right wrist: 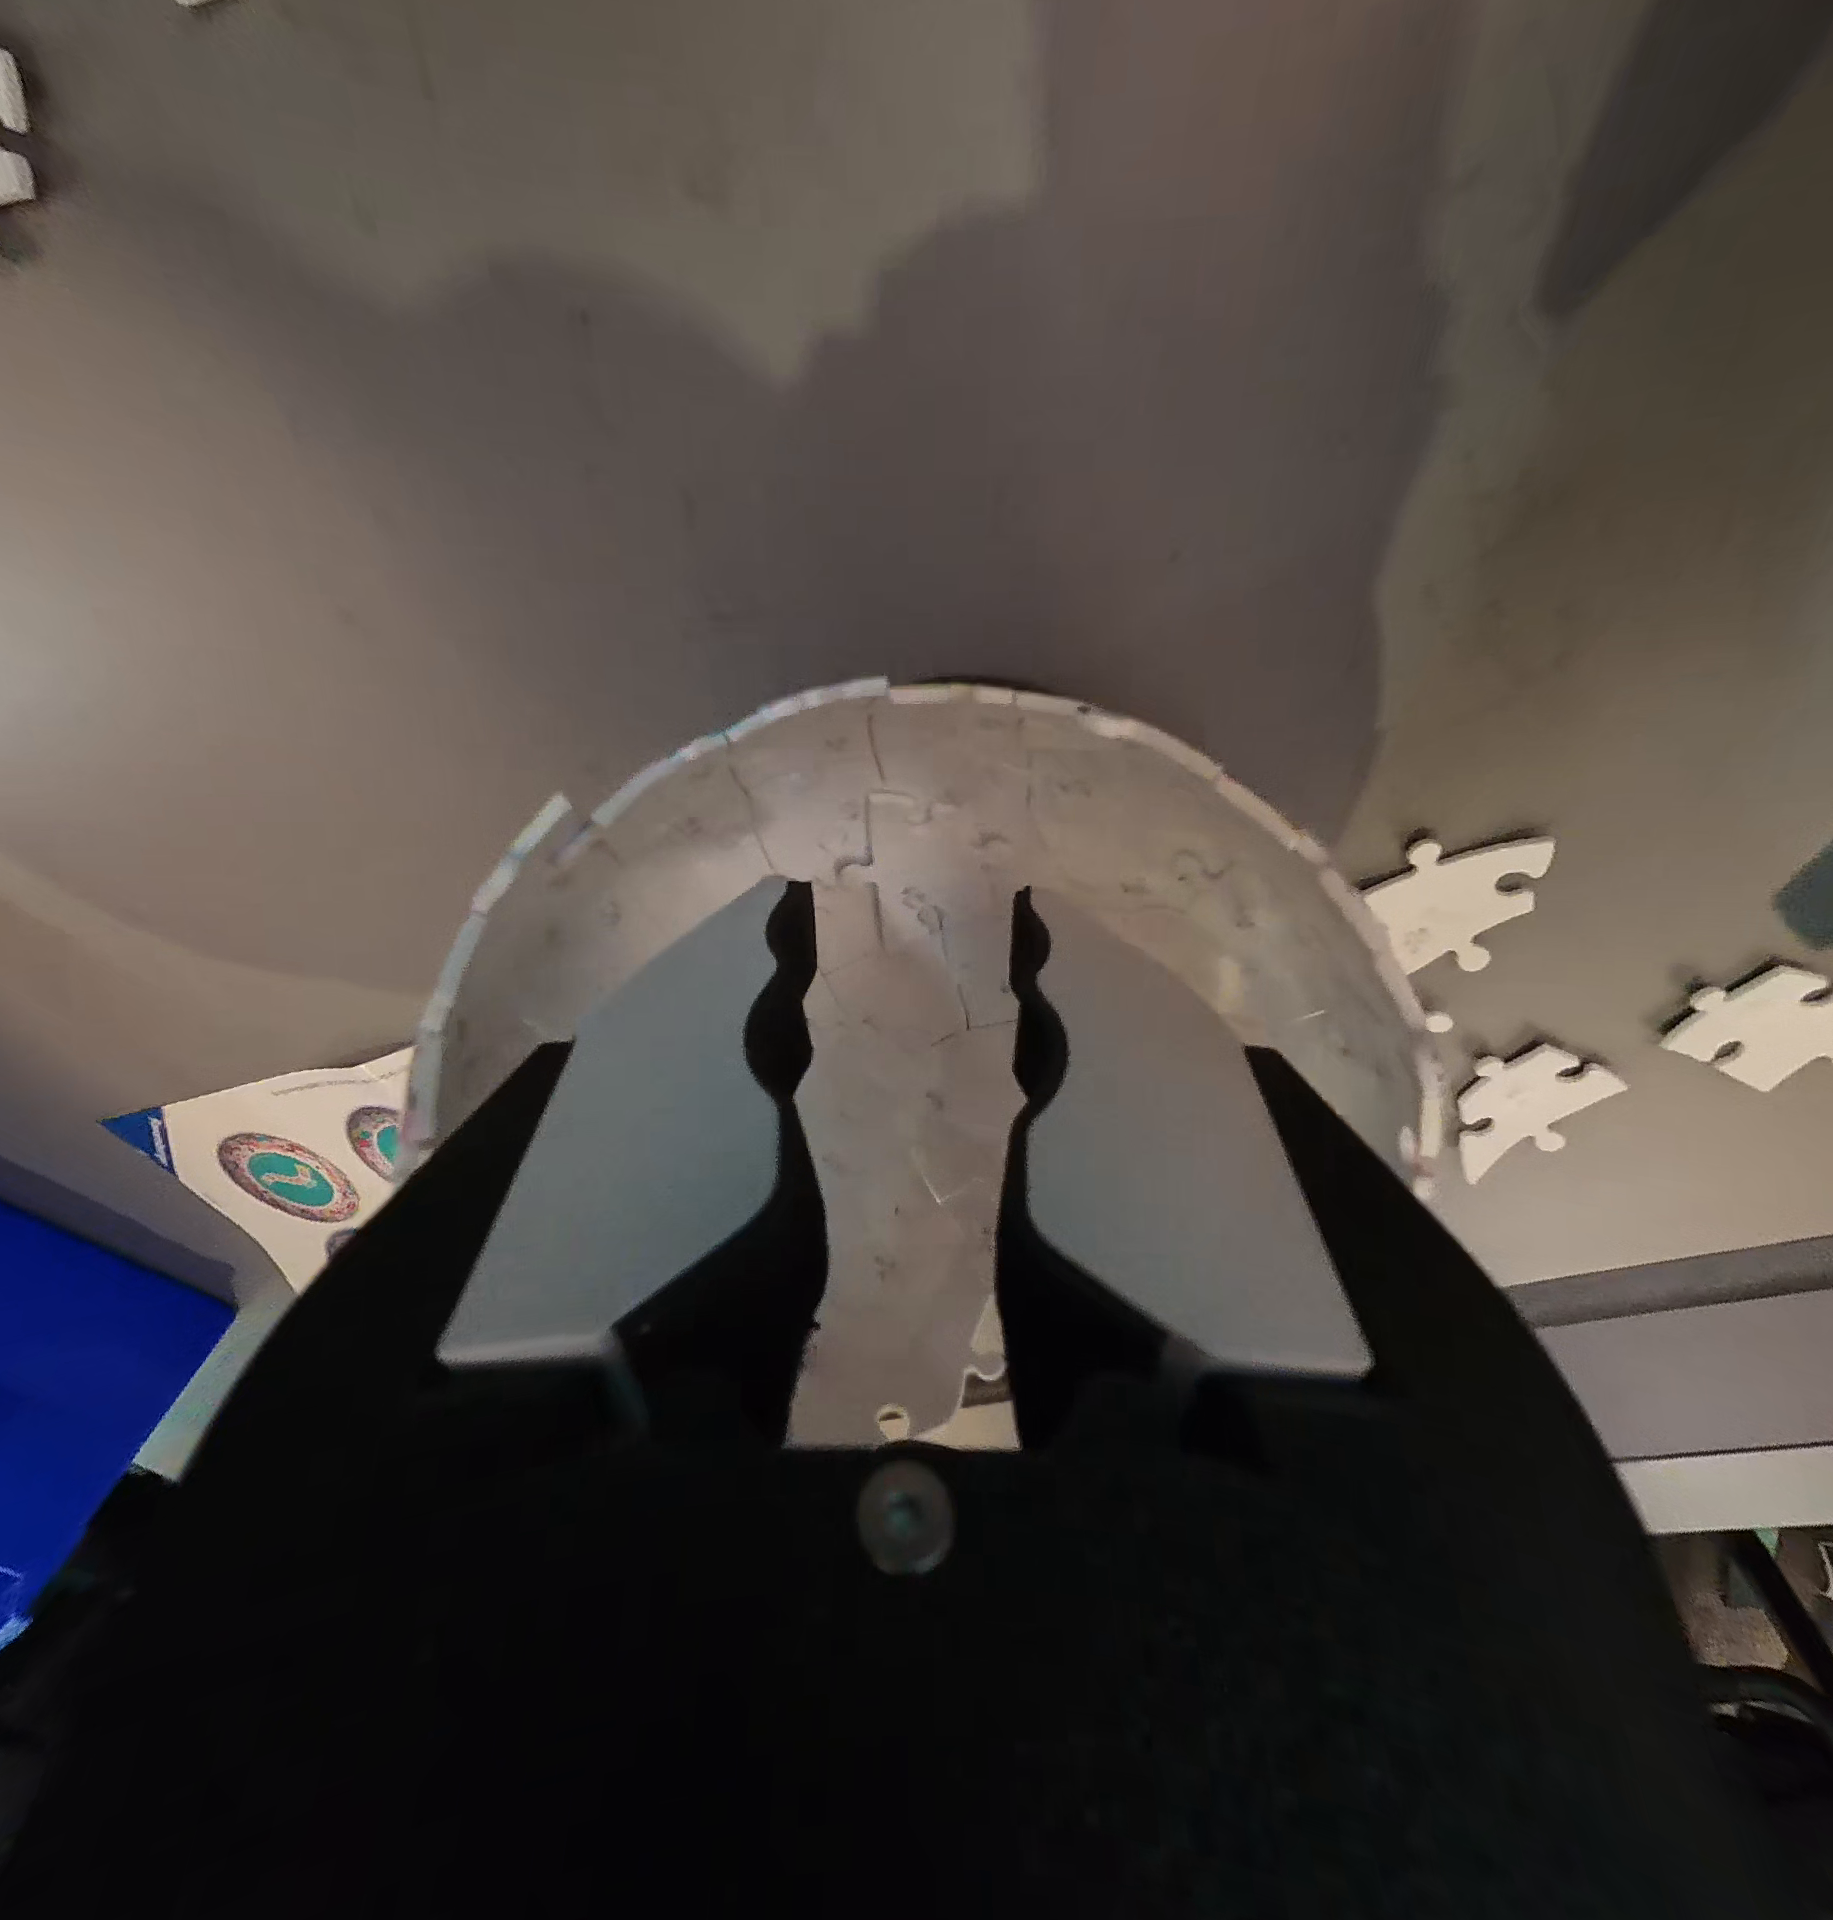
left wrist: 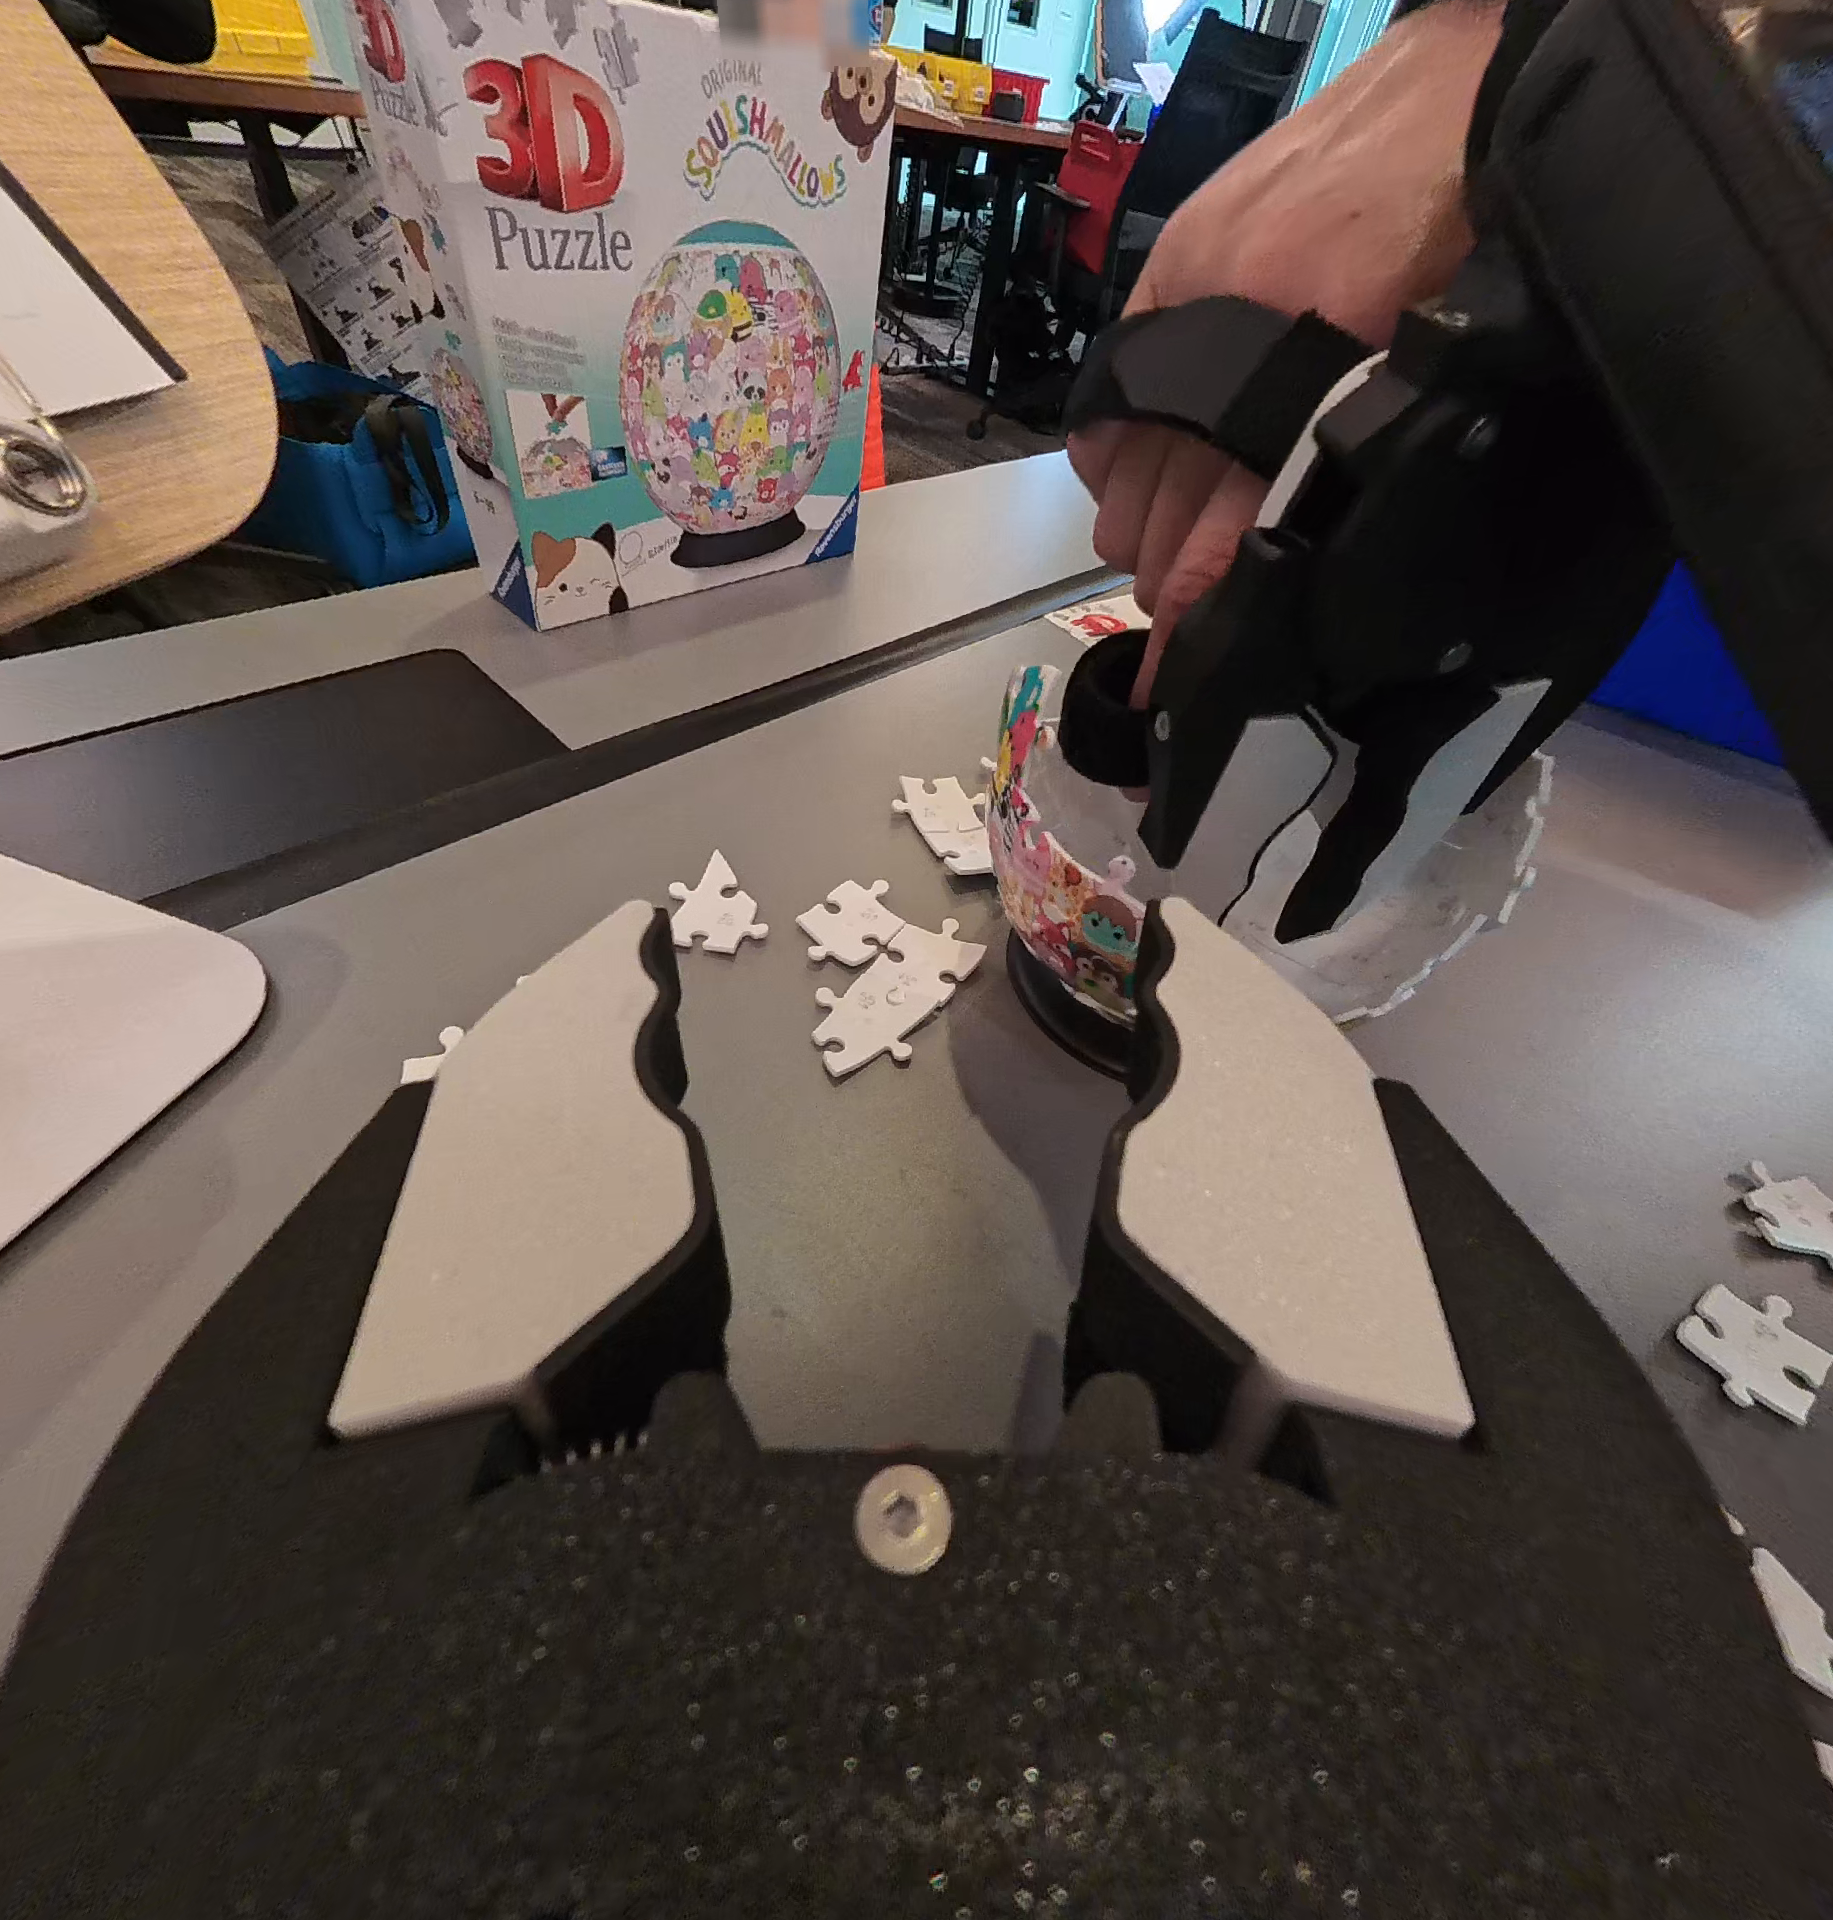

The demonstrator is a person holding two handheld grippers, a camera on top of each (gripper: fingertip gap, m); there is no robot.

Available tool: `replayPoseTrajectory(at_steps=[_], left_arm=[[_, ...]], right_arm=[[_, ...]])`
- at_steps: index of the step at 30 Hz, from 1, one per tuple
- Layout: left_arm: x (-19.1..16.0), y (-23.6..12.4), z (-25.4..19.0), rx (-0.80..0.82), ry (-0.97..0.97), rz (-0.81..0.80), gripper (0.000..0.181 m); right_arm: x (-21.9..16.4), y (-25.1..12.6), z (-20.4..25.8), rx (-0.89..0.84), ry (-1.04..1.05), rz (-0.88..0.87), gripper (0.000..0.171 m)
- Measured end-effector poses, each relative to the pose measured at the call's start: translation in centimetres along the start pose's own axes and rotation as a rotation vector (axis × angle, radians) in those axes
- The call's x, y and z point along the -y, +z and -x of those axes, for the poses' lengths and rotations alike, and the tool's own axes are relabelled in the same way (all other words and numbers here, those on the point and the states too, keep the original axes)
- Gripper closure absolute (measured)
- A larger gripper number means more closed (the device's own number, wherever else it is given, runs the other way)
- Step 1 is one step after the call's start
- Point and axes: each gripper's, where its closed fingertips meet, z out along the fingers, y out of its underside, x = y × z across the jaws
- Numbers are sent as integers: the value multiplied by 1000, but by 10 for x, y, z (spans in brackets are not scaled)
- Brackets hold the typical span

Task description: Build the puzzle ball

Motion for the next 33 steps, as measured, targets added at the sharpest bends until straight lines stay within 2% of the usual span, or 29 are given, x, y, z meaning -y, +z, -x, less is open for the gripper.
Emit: replayPoseTrajectory(at_steps=[12,20,28,33], left_arm=[[-3,2,0,1,8,16,99],[-4,3,0,-1,-2,18,99],[-6,4,-1,-1,8,29,99],[-6,5,-2,-3,10,32,99]], right_arm=[[1,10,1,43,-63,30,139],[0,13,-4,13,-95,32,141],[6,13,-1,6,-125,-13,141],[6,16,-1,20,-134,-4,147]])
